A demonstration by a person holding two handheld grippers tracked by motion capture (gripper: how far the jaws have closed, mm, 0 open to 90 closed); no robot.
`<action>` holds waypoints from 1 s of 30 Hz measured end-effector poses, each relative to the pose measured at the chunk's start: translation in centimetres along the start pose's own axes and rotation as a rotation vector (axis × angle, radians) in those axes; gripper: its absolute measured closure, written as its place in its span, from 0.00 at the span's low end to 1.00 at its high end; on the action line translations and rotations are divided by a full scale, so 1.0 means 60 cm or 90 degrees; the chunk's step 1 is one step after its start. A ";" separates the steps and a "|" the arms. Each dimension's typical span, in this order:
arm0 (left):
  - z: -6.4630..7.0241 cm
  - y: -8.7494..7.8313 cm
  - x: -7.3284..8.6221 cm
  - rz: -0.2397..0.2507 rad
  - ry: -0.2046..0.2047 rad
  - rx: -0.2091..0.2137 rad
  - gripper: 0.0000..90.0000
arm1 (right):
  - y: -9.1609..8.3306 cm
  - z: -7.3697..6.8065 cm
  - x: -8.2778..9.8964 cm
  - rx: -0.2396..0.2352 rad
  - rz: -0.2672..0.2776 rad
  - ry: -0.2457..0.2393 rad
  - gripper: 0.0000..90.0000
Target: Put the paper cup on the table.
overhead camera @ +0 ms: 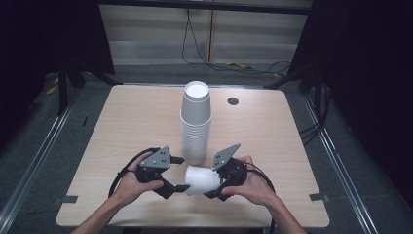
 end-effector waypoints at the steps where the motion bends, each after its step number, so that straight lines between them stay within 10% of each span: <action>1: -0.002 -0.001 0.002 0.009 -0.011 -0.010 0.17 | 0.001 0.001 0.002 0.003 -0.002 -0.002 0.25; 17: -0.012 -0.008 0.013 0.027 -0.047 -0.023 0.17 | -0.017 0.021 0.027 0.014 0.081 0.023 0.25; 30: -0.021 -0.007 0.019 0.064 -0.088 -0.002 0.17 | -0.032 0.033 0.030 0.005 0.223 0.054 0.25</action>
Point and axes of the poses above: each handheld gripper's, and its own axes: y roughly forward along the jaws, x roughly out of its underside, z roughly to its right, the point moved 3 cm from there along y, roughly forward along the jaws, and after that the axes turned 5 degrees about z, right-handed, at the moved point
